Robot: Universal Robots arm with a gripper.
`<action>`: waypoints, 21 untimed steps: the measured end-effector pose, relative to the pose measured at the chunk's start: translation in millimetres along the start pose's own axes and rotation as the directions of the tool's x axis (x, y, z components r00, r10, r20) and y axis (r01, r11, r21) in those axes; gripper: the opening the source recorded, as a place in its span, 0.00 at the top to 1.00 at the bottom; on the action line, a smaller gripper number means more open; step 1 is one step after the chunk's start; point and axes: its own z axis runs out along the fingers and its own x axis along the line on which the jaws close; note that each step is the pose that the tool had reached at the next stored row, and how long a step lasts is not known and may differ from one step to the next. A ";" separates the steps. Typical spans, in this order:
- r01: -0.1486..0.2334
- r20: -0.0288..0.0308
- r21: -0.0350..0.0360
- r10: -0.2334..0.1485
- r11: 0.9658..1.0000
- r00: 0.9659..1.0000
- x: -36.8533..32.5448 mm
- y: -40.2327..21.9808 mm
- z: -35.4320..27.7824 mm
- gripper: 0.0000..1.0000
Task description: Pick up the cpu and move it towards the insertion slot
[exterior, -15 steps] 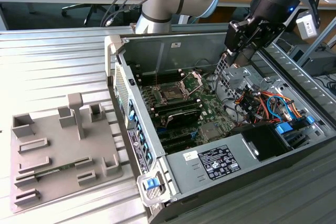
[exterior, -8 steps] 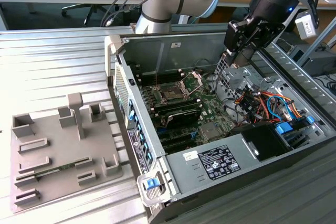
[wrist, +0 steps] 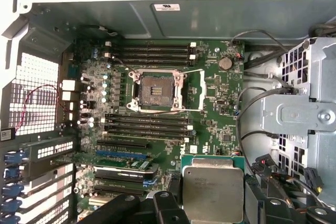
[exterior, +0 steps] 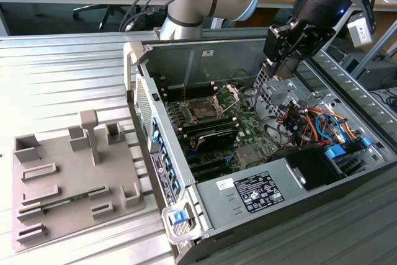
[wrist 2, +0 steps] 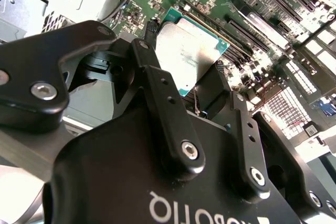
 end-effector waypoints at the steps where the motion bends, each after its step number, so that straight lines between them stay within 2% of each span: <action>1: 0.000 0.000 0.000 0.000 1.000 1.000 0.2 0.0 0.2 0.45; 21: 0.000 0.000 0.000 0.000 1.000 1.000 4.2 0.2 3.0 0.45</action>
